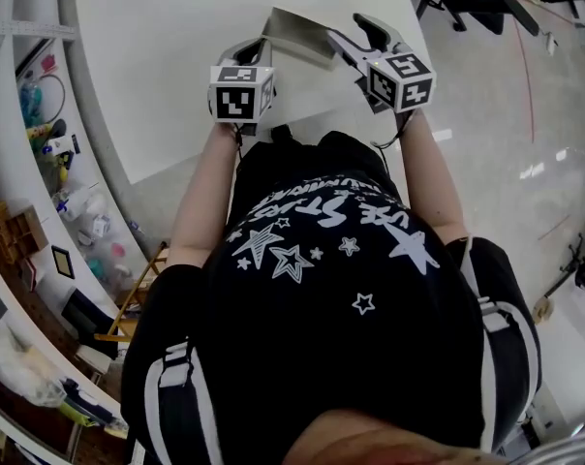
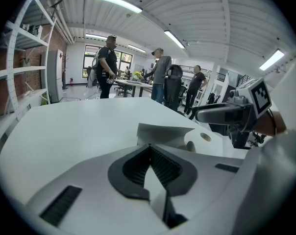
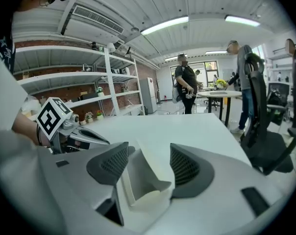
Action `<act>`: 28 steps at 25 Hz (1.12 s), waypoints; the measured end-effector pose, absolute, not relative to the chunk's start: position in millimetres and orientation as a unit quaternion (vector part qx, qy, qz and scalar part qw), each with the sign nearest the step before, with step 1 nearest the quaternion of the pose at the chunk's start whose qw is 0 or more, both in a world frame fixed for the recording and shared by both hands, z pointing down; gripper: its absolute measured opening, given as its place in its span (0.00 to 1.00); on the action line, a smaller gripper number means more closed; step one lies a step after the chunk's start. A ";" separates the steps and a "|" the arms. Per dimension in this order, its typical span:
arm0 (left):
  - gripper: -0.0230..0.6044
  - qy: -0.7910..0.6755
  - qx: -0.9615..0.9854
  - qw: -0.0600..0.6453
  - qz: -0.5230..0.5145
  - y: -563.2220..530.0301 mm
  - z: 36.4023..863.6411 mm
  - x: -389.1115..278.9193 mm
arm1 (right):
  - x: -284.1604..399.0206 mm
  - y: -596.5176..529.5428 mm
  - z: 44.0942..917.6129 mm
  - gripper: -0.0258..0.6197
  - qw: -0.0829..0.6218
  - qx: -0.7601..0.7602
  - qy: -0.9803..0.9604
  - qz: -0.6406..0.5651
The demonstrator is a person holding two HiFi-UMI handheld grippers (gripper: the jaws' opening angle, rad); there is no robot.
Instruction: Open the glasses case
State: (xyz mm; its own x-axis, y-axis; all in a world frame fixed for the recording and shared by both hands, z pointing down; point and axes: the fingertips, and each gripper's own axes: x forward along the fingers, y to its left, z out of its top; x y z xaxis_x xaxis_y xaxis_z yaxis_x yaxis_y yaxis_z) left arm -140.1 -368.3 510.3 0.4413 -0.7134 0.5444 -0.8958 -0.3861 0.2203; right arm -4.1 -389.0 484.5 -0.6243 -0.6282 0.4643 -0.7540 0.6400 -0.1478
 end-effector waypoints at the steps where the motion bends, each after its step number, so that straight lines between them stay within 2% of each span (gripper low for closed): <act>1: 0.06 -0.499 0.811 0.247 0.180 -366.2 506.0 -140.3 | -4.2 -387.7 483.3 0.46 0.185 0.388 -0.887 0.168; 13: 0.06 -0.529 0.800 0.237 0.156 -324.7 472.6 -112.3 | 8.1 -355.8 457.8 0.25 0.157 0.360 -0.907 0.153; 28: 0.06 -0.550 0.798 0.210 0.130 -252.3 441.9 -42.0 | 67.0 -277.6 436.0 0.09 0.132 0.343 -0.921 0.126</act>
State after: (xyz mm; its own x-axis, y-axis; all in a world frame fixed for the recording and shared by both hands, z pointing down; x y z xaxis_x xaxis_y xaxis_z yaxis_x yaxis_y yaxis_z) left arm -42.0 -252.3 441.9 0.3609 -0.8230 0.4387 -0.9323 -0.3067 0.1917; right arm 67.0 -277.6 436.0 -0.7295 -0.5996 0.3291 -0.6658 0.7327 -0.1410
